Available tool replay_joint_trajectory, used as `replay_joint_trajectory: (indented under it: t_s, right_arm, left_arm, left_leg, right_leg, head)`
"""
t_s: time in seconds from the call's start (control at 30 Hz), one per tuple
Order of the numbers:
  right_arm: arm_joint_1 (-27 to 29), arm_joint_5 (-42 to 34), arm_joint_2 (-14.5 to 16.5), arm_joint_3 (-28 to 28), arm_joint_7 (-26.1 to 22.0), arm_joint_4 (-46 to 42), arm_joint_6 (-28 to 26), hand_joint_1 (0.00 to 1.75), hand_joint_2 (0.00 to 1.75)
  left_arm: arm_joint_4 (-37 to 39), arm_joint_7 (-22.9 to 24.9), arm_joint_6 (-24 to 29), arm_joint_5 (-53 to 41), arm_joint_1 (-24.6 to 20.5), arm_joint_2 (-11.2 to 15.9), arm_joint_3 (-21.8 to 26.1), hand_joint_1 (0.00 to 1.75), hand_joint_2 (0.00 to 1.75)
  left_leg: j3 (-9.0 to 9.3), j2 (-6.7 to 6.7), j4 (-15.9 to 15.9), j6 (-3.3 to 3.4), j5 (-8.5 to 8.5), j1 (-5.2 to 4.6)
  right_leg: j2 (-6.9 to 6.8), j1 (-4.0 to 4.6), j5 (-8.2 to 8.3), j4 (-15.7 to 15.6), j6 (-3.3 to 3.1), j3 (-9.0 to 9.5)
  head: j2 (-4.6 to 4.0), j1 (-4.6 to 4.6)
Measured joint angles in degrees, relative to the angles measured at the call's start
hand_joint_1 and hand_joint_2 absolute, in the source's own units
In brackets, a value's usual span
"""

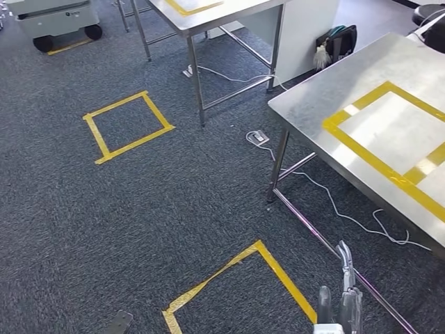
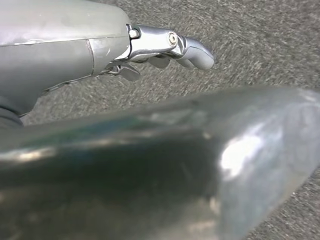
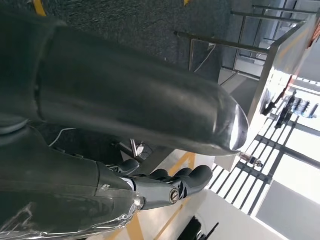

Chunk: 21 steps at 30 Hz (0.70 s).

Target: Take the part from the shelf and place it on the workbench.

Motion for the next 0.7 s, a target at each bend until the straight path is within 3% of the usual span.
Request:
replay_joint_trajectory:
  t_s: [0.03, 0.1, 0.13, 0.17, 0.23, 0.27, 0.3, 0.33, 0.37, 0.4, 0.43, 0.5, 0.53, 0.6, 0.63, 0.7]
  right_arm:
    - [-0.09, -0.08, -0.09, 0.07, -0.01, 0.07, -0.07, 0.00, 0.00]
    - [-0.42, -0.20, -0.32, 0.25, -0.03, 0.27, -0.10, 0.00, 0.00]
    - [-0.62, -0.22, -0.46, 0.34, -0.06, 0.39, -0.10, 0.00, 0.00]
    - [-0.75, -0.23, -0.61, 0.41, -0.09, 0.51, -0.09, 0.00, 0.00]
    - [-0.93, -0.19, -0.92, 0.47, -0.10, 0.80, -0.08, 0.00, 0.00]
    - [-1.01, -0.17, -1.07, 0.50, -0.06, 0.98, -0.08, 0.00, 0.00]
    - [-1.13, -0.18, -1.23, 0.51, 0.00, 1.16, -0.08, 0.00, 0.00]
    - [-1.24, -0.20, -1.37, 0.53, 0.06, 1.32, -0.09, 0.00, 0.00]
    - [-1.32, -0.22, -1.49, 0.54, 0.11, 1.46, -0.09, 0.00, 0.00]
    - [-1.41, -0.24, -1.57, 0.54, 0.16, 1.59, -0.09, 0.00, 0.00]
    - [-1.55, -0.25, -1.62, 0.55, 0.18, 1.70, -0.09, 0.00, 0.00]
    - [-1.79, -0.25, -1.68, 0.63, 0.21, 1.88, -0.09, 0.00, 0.00]
    - [-1.88, -0.25, -1.72, 0.69, 0.23, 1.96, -0.09, 0.00, 0.00]
    - [-1.96, -0.26, -1.79, 0.80, 0.28, 2.10, -0.11, 0.00, 0.00]
    - [-2.05, -0.26, -1.82, 0.84, 0.31, 2.15, -0.11, 0.00, 0.00]
    - [-2.05, -0.30, -1.86, 0.90, 0.36, 2.20, -0.12, 0.00, 0.00]
  left_arm:
    - [0.00, -0.13, 0.02, 0.04, -0.10, 0.06, 0.09, 0.00, 0.00]
    - [0.01, -0.28, 0.03, 0.14, 0.06, 0.08, 0.29, 0.00, 0.00]
    - [0.02, -0.34, -0.01, 0.20, 0.25, 0.10, 0.40, 0.00, 0.00]
    - [0.02, -0.38, -0.07, 0.29, 0.41, 0.11, 0.52, 0.00, 0.00]
    - [0.02, -0.53, -0.36, 0.48, 0.40, 0.08, 0.77, 0.00, 0.00]
    - [0.02, -0.67, -0.57, 0.58, 0.36, 0.05, 0.90, 0.00, 0.00]
    - [0.02, -0.84, -0.78, 0.67, 0.38, 0.01, 1.02, 0.00, 0.00]
    - [0.03, -1.00, -0.95, 0.79, 0.46, -0.01, 1.14, 0.00, 0.00]
    - [0.03, -1.13, -1.07, 0.91, 0.58, -0.02, 1.25, 0.00, 0.00]
    - [0.04, -1.23, -1.11, 1.01, 0.68, -0.02, 1.34, 0.00, 0.00]
    - [0.04, -1.28, -1.14, 1.09, 0.72, -0.01, 1.40, 0.00, 0.00]
    - [0.04, -1.33, -1.14, 1.14, 0.70, 0.04, 1.52, 0.00, 0.00]
    - [0.04, -1.34, -1.13, 1.14, 0.68, 0.08, 1.58, 0.00, 0.00]
    - [0.05, -1.35, -1.10, 1.15, 0.81, 0.16, 1.73, 0.00, 0.00]
    - [0.05, -1.35, -1.10, 1.15, 0.95, 0.16, 1.80, 0.00, 0.00]
    - [0.07, -1.38, -1.11, 1.16, 1.15, 0.08, 1.93, 0.00, 0.00]
  left_leg:
    - [1.49, 0.59, -2.53, 0.30, -0.52, -0.27]
    - [1.27, -0.39, -4.03, 0.90, -0.21, -0.35]
    - [0.66, -0.98, -4.14, 1.26, 0.33, -0.28]
    - [-0.01, -1.55, -4.25, 1.66, 1.01, -0.18]
    - [-1.56, -2.91, -4.29, 2.18, 2.39, -0.14]
    - [-2.44, -3.66, -4.27, 2.30, 3.15, -0.19]
    - [-3.36, -4.45, -4.24, 2.30, 3.92, -0.24]
    - [-4.28, -5.18, -4.20, 2.24, 4.68, -0.27]
    - [-5.23, -5.90, -4.12, 2.12, 5.42, -0.23]
    - [-6.11, -6.68, -3.97, 1.92, 6.15, -0.16]
    - [-6.97, -7.44, -3.73, 1.66, 6.82, -0.12]
    - [-8.31, -8.93, -3.00, 1.15, 7.97, -0.20]
    - [-8.75, -9.63, -2.72, 0.93, 8.47, -0.27]
    - [-9.35, -10.80, -2.48, 0.61, 9.26, -0.24]
    - [-9.83, -10.33, -1.99, 0.44, 8.75, -0.22]
    - [-11.51, -7.68, 1.73, -0.01, 4.70, -0.09]
  right_leg:
    - [-0.78, 0.03, 0.41, 0.09, 0.28, -0.18]
    - [-1.65, -0.10, 0.92, 0.33, 0.98, -0.54]
    - [-0.55, -0.23, 0.20, 0.85, 1.37, -0.90]
    - [1.25, -0.36, -1.54, 2.26, 1.75, -1.41]
    - [5.05, -0.49, -6.95, 8.27, 2.23, -3.12]
    - [5.79, -0.49, -9.09, 12.05, 2.28, -3.90]
    - [6.04, -0.49, -9.88, 15.03, 2.28, -4.27]
    - [6.11, -0.49, -9.34, 16.48, 2.26, -4.00]
    - [6.22, -0.54, -7.66, 15.70, 2.21, -2.71]
    - [6.71, -0.66, -5.72, 12.85, 2.20, -0.39]
    - [8.13, -0.88, -4.87, 8.51, 2.22, 2.53]
    - [11.10, -1.34, -5.36, 0.55, 2.13, 7.58]
    - [11.87, -1.40, -6.18, -1.27, 1.99, 8.56]
    - [10.52, -1.34, -6.18, -1.34, 1.35, 8.13]
    - [9.66, -1.34, -5.94, -1.24, 0.83, 7.78]
    - [7.85, -1.38, -5.16, -1.26, -0.16, 6.84]
  head:
    - [0.00, -0.02]
    - [0.00, -0.02]
    - [0.00, -0.03]
    - [0.00, -0.01]
    - [0.00, 0.03]
    - [0.00, 0.04]
    - [0.00, 0.04]
    - [0.00, 0.04]
    - [0.00, 0.04]
    - [0.00, 0.04]
    - [0.00, 0.04]
    - [0.00, -0.04]
    - [0.00, -0.04]
    - [0.00, -0.01]
    - [0.00, -0.05]
    - [0.00, -0.45]
